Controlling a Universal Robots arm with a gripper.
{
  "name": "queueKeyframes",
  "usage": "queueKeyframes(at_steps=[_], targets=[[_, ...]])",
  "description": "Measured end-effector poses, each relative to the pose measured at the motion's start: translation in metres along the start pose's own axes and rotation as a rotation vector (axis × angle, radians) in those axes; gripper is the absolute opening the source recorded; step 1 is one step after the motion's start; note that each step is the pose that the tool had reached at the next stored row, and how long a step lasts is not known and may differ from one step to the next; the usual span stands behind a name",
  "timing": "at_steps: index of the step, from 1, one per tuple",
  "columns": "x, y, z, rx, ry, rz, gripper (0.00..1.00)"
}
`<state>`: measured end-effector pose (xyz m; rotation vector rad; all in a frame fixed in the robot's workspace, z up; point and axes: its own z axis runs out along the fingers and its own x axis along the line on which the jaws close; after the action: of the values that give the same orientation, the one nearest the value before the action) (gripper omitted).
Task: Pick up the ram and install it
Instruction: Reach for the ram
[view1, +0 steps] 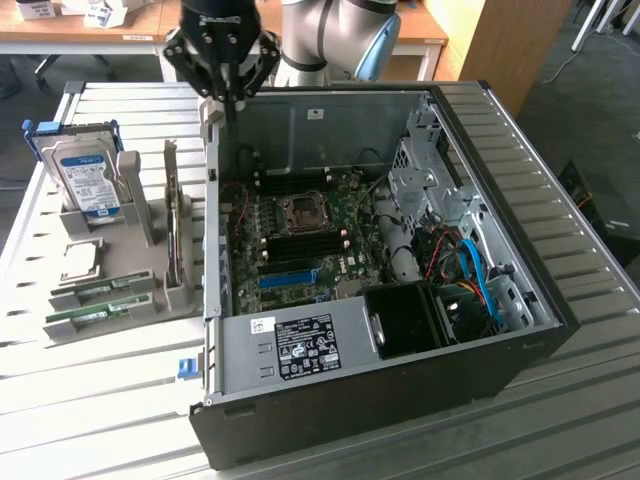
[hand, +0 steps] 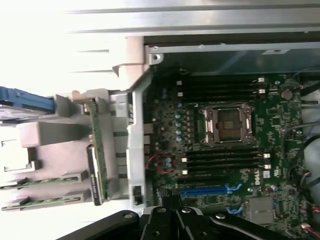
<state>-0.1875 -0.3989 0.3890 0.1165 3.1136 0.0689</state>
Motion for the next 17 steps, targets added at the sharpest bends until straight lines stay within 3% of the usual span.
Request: queueKeyframes(at_steps=[17], targets=[[0.037,-0.0028,-0.0001,0.0,0.0,0.0,0.11]])
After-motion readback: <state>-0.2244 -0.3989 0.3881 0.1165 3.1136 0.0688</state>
